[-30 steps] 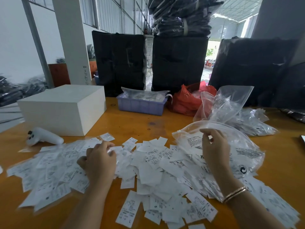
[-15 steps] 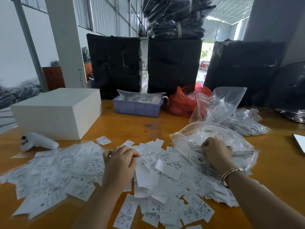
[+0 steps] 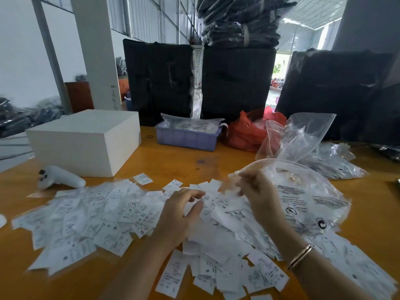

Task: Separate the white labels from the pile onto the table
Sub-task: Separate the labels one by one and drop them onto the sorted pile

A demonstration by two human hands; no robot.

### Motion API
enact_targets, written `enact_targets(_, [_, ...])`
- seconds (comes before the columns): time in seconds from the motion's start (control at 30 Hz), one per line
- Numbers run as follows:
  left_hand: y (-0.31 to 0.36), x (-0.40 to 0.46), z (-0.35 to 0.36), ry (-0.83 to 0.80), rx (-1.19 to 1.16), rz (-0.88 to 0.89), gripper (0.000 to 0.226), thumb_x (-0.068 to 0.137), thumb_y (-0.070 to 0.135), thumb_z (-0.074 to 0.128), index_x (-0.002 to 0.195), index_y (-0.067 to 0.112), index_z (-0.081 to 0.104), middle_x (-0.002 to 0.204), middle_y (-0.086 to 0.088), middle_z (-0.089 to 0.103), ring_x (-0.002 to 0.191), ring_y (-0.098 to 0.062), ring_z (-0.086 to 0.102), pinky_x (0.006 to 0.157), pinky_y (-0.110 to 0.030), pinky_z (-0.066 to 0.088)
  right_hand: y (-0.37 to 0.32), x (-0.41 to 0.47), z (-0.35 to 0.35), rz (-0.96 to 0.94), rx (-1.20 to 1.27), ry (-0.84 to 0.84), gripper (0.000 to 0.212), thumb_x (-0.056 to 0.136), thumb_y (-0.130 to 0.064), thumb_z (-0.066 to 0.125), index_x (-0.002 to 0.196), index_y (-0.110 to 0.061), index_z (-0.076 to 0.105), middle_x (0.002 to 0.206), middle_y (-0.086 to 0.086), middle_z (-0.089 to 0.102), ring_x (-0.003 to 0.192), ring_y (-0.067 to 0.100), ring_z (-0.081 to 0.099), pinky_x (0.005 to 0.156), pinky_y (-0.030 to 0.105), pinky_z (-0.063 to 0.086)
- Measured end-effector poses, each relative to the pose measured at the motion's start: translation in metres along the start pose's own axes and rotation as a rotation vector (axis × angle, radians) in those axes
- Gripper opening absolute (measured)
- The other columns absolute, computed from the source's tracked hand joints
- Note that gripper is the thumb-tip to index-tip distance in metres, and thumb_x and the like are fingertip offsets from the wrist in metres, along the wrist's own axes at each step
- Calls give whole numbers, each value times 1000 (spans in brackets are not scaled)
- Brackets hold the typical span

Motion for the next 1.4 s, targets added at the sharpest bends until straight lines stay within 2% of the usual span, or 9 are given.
enact_targets(0.17, [-2, 2, 6, -116, -269, -181, 35, 84, 57, 51, 117, 44, 52, 112, 24, 60, 102, 15, 52, 80, -4, 43, 2, -19, 43, 137, 189, -231, 31, 87, 1, 61, 101, -26, 55, 83, -3, 64, 64, 14, 66, 64, 26, 54])
enact_targets(0.37, [-12, 4, 5, 65, -285, -292, 7, 88, 23, 65, 87, 29, 69, 82, 18, 71, 79, 3, 65, 68, -12, 51, 10, -24, 52, 144, 152, -178, 23, 91, -8, 59, 98, -30, 57, 86, -3, 62, 65, 5, 64, 61, 20, 50])
enact_targets(0.47, [-19, 3, -3, 228, -500, -387, 7, 93, 14, 59, 91, 16, 65, 82, 12, 73, 76, -3, 69, 60, -12, 51, 10, -23, 55, -40, -299, -140, 15, 94, -20, 56, 100, -30, 65, 99, -10, 64, 85, -3, 56, 76, 12, 39])
enact_targets(0.57, [-23, 3, -9, 310, -584, -440, 5, 92, 9, 58, 93, 12, 62, 83, 8, 74, 76, -6, 70, 59, -13, 52, 17, -28, 73, -112, -842, -358, 38, 92, -51, 43, 120, -31, 59, 119, -11, 53, 113, 13, 44, 93, 29, 25])
enact_targets(0.67, [-24, 3, -9, 312, -609, -461, 11, 92, 7, 59, 96, 16, 61, 83, 10, 74, 77, -5, 70, 59, -14, 51, 18, -32, 80, -128, -988, -406, 42, 91, -53, 36, 116, -29, 60, 116, -7, 52, 111, 18, 43, 94, 34, 24])
enact_targets(0.87, [-21, 4, -8, 296, -679, -468, 22, 90, 7, 62, 98, 27, 64, 82, 9, 73, 79, -6, 71, 60, -11, 51, 6, -33, 63, -230, -783, -177, 27, 97, -36, 41, 92, -27, 66, 94, -14, 63, 97, 8, 50, 84, 25, 20])
enact_targets(1.03, [-23, 2, -5, 285, -677, -477, 12, 89, 20, 65, 97, 28, 67, 82, 9, 74, 78, -4, 70, 60, -12, 52, 9, -36, 49, -63, -311, -17, 14, 98, -17, 47, 91, -26, 55, 74, -9, 62, 76, -2, 57, 74, 31, 42])
enact_targets(1.23, [-21, 2, -1, 251, -732, -477, 9, 85, 19, 68, 94, 20, 69, 78, 2, 73, 77, -12, 71, 63, -15, 54, 12, -35, 39, 56, -145, -2, 39, 99, -8, 38, 96, -46, 48, 81, -2, 65, 63, -3, 63, 50, 12, 42])
enact_targets(1.4, [-18, 3, 2, 228, -704, -457, 7, 86, 22, 67, 92, 18, 68, 75, 1, 74, 71, -11, 71, 59, -13, 52, 13, -34, 45, 118, -13, -92, 37, 98, 0, 40, 102, -25, 68, 96, -4, 61, 75, 7, 67, 62, 23, 52])
Point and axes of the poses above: each hand's wrist, its own x-axis towards the middle knuckle, its own z-axis out of the palm, y = z × x, the point moved 4 cm from there along x, towards the middle knuckle
